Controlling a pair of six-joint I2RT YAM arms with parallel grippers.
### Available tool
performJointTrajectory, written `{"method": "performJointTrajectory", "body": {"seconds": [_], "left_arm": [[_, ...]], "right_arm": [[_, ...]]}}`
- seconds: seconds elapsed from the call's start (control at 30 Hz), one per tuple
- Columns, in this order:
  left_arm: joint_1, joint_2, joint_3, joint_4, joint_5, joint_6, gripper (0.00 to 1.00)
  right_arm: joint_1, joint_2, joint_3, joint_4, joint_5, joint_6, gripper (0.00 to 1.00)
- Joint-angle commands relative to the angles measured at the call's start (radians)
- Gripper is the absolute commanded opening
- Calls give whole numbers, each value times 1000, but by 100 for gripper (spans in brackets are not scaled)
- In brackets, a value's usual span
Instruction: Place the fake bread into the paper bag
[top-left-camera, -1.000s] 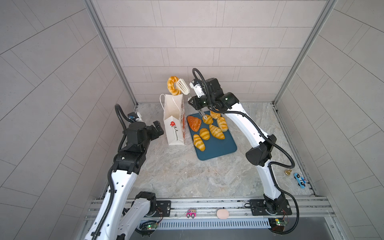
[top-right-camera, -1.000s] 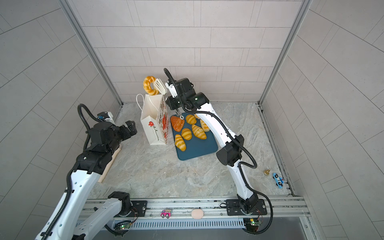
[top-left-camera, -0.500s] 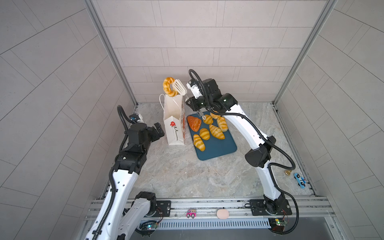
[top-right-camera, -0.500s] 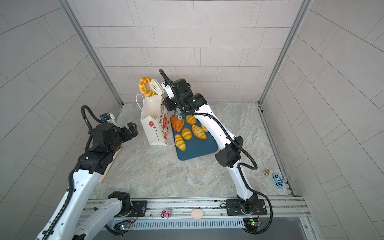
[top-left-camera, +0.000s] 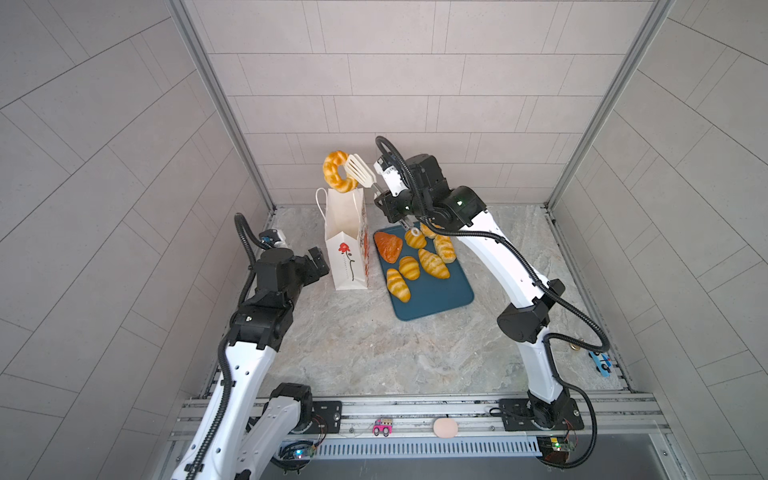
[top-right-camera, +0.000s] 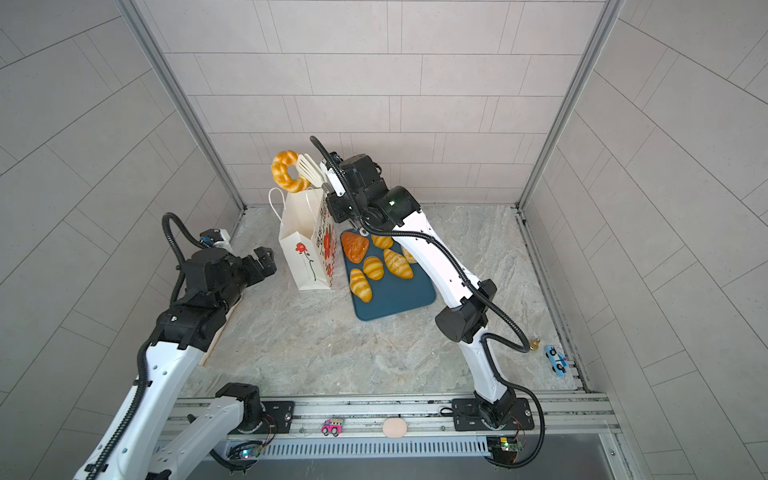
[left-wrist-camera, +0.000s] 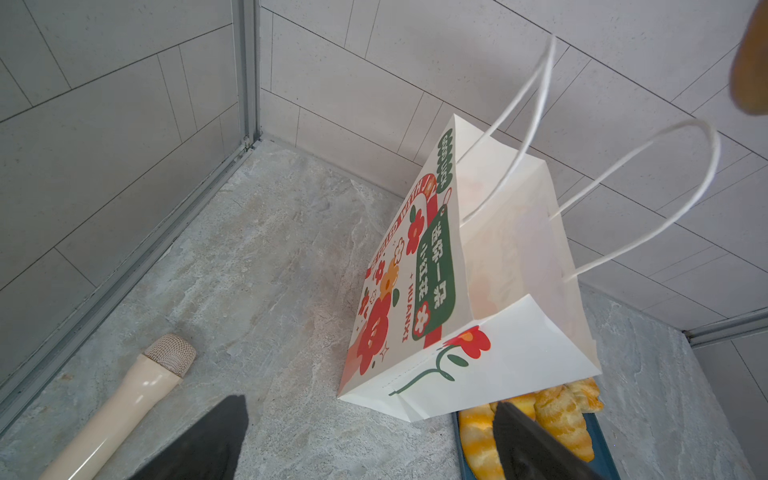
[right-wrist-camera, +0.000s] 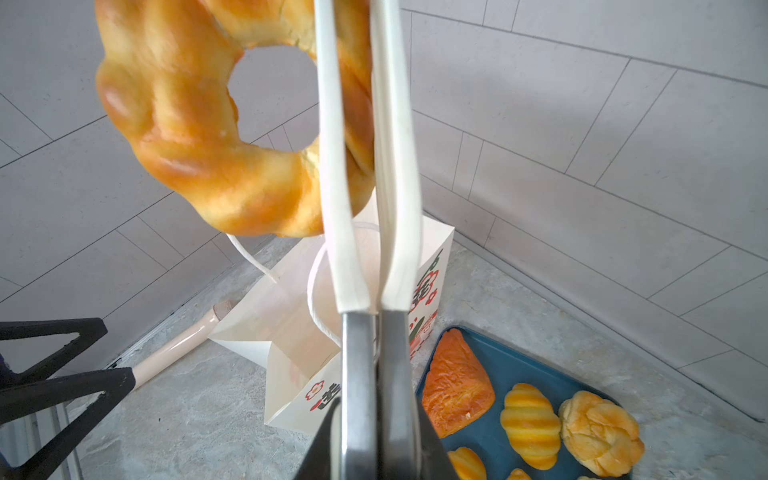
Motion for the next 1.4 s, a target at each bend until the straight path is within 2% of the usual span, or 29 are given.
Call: {"method": "performJointTrajectory", "body": {"seconds": [0.0,0.27,0.37,0.57,0.9,1.2,1.37], "left_arm": [[6,-18,-14,6,0,-10,100],[10,-20,-20,11,10,-20,100],[12,-21,-20,10,13,-19,100],[17,-32,-23,-1,11,-13,100],[26,-34,-29,-5,13,-13,100],[34,-31,-32,-3,20,-17,100],[34,-21,-35,13,45,-24,100]], "right_arm": [[17,-68,29,8,36,-23,25],[93,-61,27,-26,57,-52,26],[117,-42,26,-50,103,-65,27],[120,-3,19,-89,192,-69,27],[117,38,1,-66,187,-81,27],[118,41,0,-109,271,-108,26],[122,33,0,-100,237,-111,26]]}}
